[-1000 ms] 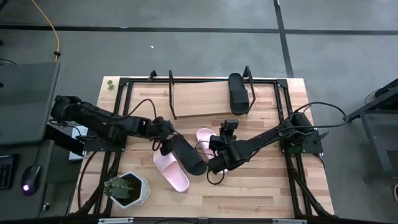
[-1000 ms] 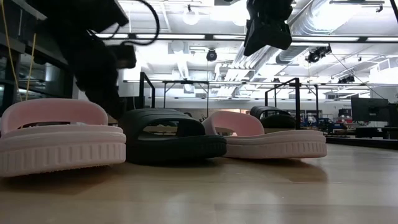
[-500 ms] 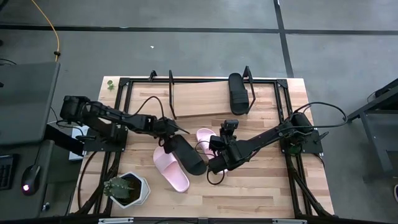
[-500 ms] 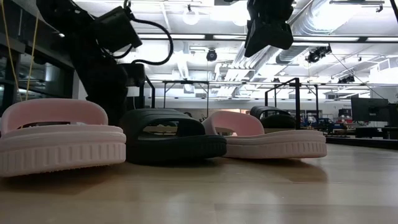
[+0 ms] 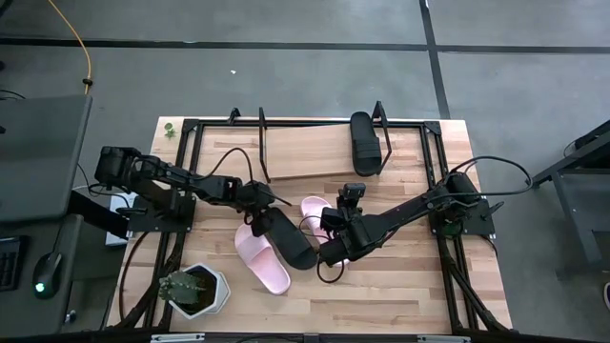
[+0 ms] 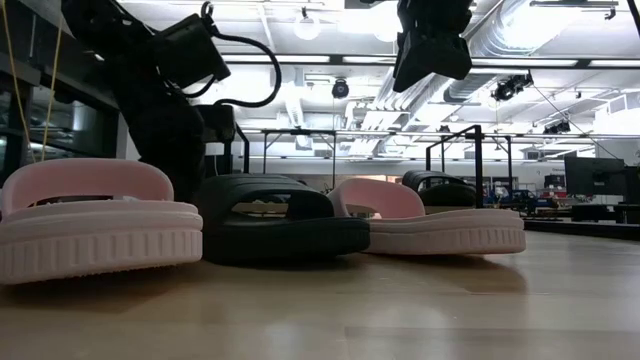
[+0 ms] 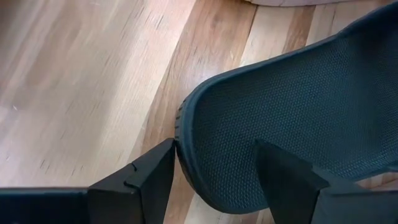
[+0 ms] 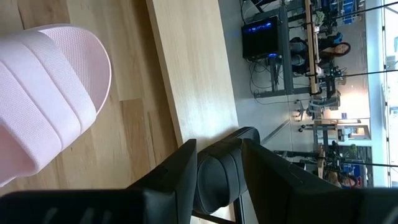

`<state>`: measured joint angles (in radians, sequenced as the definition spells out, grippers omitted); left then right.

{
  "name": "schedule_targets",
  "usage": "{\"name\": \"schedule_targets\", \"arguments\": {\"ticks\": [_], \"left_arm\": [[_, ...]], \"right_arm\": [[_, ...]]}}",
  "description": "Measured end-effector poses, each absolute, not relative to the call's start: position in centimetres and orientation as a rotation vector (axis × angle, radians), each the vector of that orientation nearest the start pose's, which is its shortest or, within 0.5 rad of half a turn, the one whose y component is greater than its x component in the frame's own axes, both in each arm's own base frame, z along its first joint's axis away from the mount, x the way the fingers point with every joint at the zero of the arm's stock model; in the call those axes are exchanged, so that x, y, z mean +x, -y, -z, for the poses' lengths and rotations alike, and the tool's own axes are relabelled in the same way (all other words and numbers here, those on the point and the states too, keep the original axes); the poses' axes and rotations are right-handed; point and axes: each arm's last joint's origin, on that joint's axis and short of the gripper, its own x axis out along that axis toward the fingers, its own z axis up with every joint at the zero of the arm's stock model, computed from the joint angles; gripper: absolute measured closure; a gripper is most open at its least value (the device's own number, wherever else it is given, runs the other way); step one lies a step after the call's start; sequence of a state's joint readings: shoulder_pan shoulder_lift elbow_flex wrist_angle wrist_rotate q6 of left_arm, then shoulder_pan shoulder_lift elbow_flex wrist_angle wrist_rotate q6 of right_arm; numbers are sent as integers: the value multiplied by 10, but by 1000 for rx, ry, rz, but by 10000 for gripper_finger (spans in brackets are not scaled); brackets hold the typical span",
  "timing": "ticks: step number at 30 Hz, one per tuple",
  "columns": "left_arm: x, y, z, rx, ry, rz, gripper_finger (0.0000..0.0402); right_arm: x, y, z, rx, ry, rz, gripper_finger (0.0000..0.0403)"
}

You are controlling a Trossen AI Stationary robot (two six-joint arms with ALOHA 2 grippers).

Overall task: Pick and place slides into the shelf
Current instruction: Put the black slide on the shelf

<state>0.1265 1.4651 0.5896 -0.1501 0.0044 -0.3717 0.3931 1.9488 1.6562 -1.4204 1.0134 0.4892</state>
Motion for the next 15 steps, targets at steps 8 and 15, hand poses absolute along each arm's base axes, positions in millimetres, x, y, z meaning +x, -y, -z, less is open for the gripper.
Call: {"name": "schedule_targets", "arguments": {"ticks": [8,15], "left_arm": [[243,-31,-134,-407,-994,-297,195],[247,-34,-126,-428,-1007,-281,228]], "right_arm": [[340,-114,-253,-713,-1127,736,284],[340,-114,-253,-713,-1127,736,284]]}}
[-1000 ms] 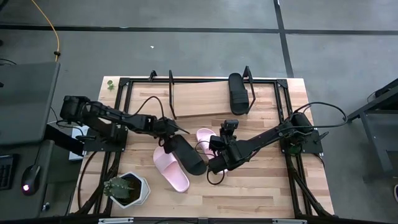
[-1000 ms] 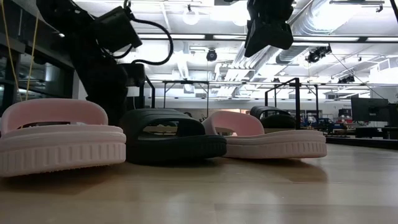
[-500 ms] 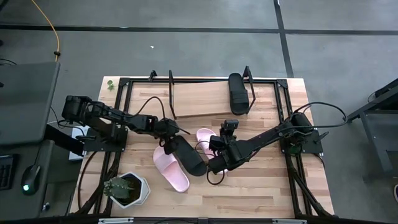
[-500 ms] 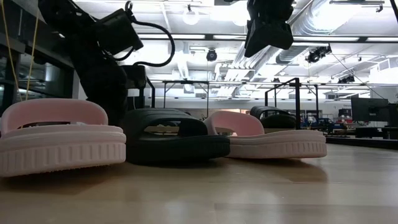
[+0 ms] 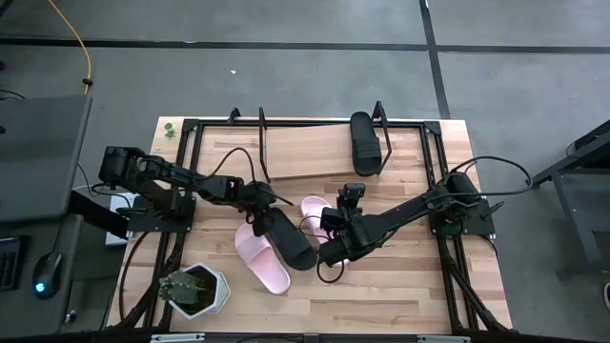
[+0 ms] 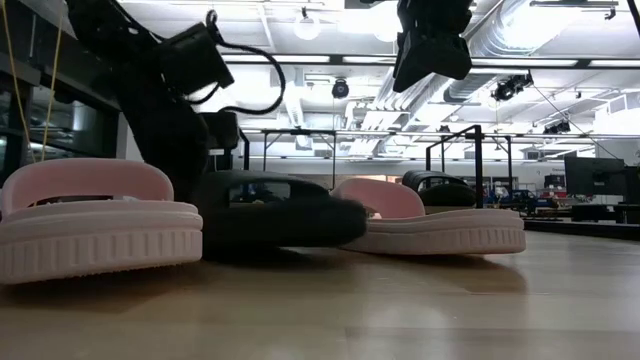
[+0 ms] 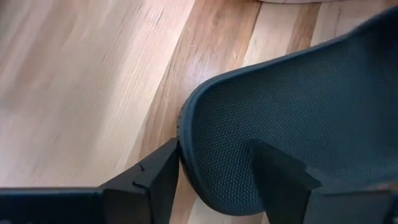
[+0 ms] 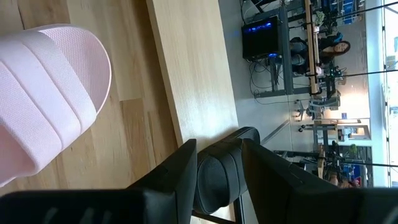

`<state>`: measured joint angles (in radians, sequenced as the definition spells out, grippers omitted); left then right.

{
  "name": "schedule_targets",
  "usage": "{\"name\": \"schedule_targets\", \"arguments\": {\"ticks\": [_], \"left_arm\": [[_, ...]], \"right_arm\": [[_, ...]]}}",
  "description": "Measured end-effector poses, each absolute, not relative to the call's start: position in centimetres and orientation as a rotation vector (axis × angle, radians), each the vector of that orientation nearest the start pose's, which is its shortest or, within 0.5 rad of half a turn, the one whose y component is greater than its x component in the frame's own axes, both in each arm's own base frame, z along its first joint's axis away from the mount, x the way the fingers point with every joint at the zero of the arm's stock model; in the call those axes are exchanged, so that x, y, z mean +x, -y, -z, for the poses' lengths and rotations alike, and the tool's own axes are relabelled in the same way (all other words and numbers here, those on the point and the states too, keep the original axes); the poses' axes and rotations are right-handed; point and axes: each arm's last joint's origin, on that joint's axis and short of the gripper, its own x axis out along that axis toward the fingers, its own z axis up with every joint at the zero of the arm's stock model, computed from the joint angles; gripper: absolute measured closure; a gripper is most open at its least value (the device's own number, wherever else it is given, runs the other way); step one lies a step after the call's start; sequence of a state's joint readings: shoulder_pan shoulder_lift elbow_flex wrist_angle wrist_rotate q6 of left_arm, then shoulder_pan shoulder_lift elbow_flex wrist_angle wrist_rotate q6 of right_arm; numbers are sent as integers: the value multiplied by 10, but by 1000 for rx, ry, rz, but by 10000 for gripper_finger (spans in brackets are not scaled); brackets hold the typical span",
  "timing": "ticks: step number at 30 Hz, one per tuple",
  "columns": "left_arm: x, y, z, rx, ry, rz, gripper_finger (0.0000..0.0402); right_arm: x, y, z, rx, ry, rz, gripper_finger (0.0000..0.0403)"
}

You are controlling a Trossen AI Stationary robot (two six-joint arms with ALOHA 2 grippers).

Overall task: Pick and place slides into the shelf
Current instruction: Put the black slide on the shelf

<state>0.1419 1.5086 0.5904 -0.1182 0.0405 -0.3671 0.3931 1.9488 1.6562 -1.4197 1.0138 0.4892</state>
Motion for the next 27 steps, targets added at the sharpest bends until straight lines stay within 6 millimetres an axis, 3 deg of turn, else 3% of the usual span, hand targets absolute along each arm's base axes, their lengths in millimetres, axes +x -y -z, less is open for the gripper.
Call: {"name": "schedule_targets", "arguments": {"ticks": [8,27], "left_arm": [[247,-51,-116,-499,-1034,-271,271],[247,-51,-116,-456,-1026,-261,275]], "right_arm": [[340,-114,-253,-714,-1127,736,284],[340,-114,-253,-714,-1127,736,284]]}}
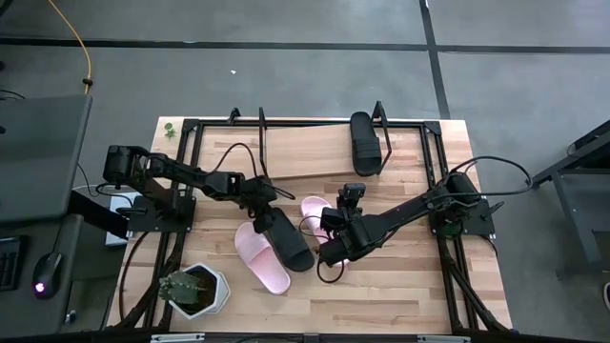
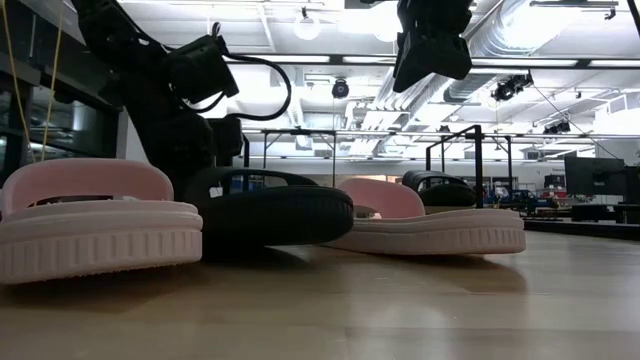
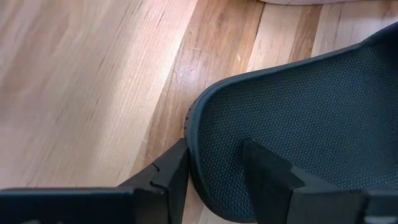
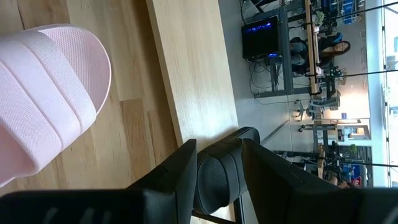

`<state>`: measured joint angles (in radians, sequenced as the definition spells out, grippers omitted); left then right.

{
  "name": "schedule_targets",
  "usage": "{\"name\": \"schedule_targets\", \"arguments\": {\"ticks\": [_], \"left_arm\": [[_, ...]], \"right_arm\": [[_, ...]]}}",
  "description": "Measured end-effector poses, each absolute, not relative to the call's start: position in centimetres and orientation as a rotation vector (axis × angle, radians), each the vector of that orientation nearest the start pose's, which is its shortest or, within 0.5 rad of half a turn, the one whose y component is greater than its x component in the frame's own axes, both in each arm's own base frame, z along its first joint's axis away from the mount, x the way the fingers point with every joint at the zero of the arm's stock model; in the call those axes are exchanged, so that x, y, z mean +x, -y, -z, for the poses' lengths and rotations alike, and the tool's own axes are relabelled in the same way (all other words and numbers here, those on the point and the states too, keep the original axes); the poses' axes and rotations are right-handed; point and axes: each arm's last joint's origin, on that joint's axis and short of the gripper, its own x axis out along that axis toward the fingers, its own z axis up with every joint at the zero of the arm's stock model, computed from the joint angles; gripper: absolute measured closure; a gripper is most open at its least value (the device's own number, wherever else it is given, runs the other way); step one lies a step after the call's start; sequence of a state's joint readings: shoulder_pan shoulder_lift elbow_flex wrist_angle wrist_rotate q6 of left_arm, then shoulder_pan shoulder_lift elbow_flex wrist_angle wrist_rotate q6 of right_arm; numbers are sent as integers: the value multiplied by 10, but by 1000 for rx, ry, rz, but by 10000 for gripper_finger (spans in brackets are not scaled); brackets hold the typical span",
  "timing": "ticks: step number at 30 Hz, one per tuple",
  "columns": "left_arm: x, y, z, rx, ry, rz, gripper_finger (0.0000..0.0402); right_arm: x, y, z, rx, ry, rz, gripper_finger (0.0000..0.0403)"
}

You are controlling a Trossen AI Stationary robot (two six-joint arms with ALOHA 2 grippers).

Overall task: Pick and place slides into the shelf
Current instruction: Put the black slide on the shelf

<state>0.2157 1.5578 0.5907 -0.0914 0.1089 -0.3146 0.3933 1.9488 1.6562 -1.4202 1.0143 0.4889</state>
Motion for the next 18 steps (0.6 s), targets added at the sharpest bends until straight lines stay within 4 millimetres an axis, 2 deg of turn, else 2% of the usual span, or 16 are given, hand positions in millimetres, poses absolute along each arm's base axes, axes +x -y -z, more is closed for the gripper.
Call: {"name": "schedule_targets", "arguments": {"ticks": [3,11,18], "left_arm": [[247,-51,-116,-452,-1026,-259,284],[247,-51,-116,-442,-1026,-259,347],[247,-51,-116,-432,-1026,-257,361]], "right_arm": [[340,-114,-253,-714,-1127,737,284],[340,-114,-253,-713,-1126,737,284],[340,-114,-253,-714,-1126,737,284]]}}
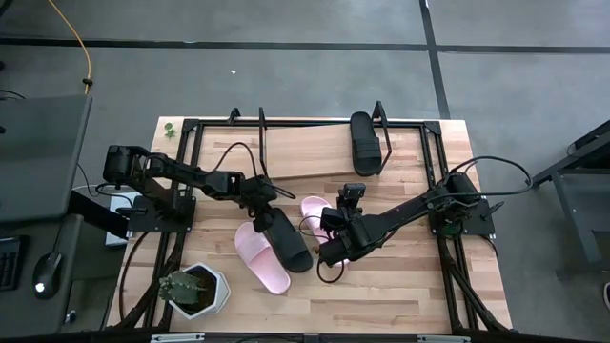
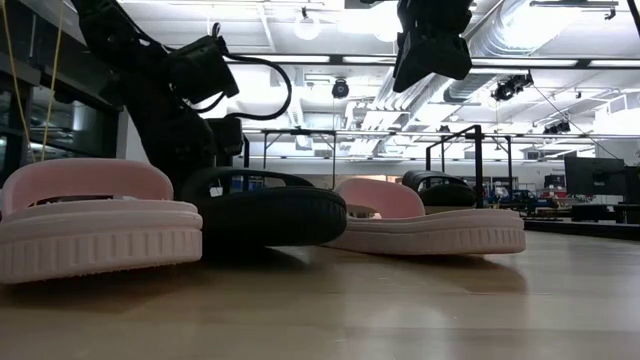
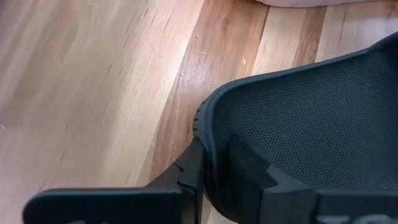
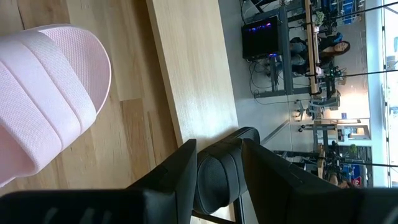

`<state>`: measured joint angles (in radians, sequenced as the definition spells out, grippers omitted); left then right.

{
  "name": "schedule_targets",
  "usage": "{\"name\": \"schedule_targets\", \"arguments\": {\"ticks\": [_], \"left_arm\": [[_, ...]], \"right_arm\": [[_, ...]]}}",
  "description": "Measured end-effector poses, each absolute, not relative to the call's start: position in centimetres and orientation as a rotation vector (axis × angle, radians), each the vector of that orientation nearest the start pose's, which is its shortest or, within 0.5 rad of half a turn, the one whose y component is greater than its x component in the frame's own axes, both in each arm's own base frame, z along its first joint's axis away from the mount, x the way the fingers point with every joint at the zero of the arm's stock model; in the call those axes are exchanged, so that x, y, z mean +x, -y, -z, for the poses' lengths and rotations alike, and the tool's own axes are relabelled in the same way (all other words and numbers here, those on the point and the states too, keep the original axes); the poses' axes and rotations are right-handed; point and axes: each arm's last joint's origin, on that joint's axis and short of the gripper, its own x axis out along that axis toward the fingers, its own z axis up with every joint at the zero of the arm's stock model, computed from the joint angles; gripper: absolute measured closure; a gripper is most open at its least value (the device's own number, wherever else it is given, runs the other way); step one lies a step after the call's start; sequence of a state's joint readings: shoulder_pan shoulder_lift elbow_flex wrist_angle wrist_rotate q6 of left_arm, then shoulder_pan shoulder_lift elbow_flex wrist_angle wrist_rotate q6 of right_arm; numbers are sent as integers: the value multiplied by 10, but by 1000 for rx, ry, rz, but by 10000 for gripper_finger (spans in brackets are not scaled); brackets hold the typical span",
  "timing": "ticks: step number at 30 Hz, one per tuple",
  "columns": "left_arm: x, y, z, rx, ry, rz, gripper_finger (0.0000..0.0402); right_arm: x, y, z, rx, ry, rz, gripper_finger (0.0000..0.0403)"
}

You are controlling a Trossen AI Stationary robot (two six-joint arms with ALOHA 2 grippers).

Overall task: Pick and place slides into the shelf
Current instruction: Put the black slide on the shelf

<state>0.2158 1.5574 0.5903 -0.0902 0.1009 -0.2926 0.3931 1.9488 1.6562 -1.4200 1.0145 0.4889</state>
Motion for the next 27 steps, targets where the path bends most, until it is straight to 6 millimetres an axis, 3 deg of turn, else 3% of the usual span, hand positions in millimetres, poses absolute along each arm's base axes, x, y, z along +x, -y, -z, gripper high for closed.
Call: {"name": "schedule_targets", "arguments": {"ticks": [6,12,27], "left_arm": [[246,-51,-121,-425,-1002,-261,363],[245,-51,-125,-409,-989,-254,393],[245,-51,-126,-401,-990,-243,394]], "right_arm": [[340,-114,-253,-714,-1126,737,284],[340,-114,-253,-714,-1127,737,284],[340,-114,-253,-714,-1126,737,284]]}}
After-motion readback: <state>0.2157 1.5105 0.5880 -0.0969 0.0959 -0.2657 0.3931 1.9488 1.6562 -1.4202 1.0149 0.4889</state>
